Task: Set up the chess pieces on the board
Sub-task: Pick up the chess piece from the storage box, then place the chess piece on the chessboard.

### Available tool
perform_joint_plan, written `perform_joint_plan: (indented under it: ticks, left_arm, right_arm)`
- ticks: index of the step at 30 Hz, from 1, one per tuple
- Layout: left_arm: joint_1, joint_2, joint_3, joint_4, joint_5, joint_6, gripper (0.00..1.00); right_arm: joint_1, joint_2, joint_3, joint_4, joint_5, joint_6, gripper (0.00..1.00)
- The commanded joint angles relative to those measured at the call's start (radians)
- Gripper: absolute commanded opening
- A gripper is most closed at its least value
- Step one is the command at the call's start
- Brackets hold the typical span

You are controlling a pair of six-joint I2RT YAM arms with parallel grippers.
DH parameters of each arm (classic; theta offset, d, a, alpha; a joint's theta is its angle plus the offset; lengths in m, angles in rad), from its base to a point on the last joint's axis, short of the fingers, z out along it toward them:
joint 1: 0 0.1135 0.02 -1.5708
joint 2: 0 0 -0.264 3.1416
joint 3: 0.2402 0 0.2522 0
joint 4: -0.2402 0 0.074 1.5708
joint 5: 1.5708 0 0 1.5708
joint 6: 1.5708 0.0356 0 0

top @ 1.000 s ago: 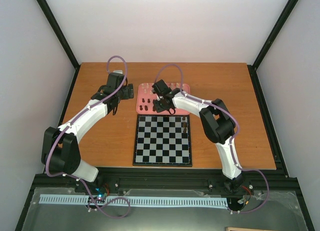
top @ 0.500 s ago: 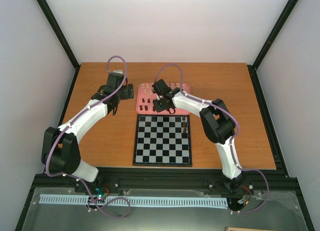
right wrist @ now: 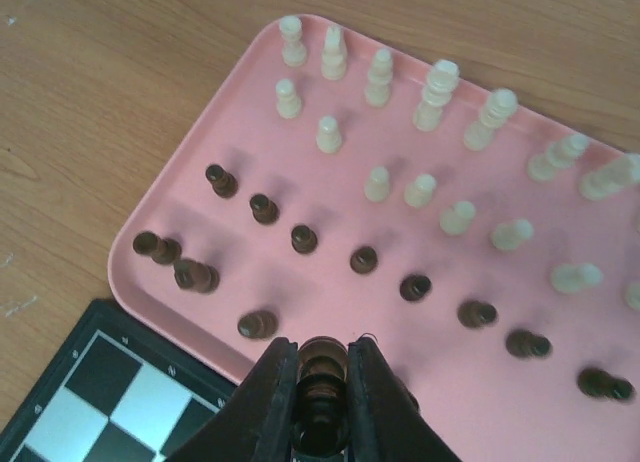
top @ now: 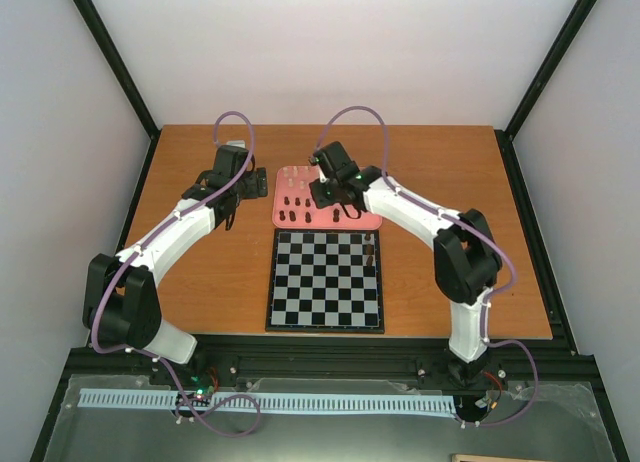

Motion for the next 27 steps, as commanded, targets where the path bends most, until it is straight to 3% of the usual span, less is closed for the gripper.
perform_joint_plan:
  ticks: [1,11,27]
  left_arm:
    - [0.002,0.000,0.034,0.002,-0.008,-0.001,1.00]
    - [0.002,-0.010,0.033,0.002,-0.003,-0.001,1.00]
    - [0.002,0.000,0.034,0.003,-0.008,-0.002,1.00]
  right_arm:
    - [0.005,-0.126,-0.113,-0.001,0.071,0.029,0.12]
    - [0.007,-0.510,-0.437,-0.019,0.156,0.138,0.12]
    - [0.144,-0.728,-0.751,-0.120,0.240,0.295,0.12]
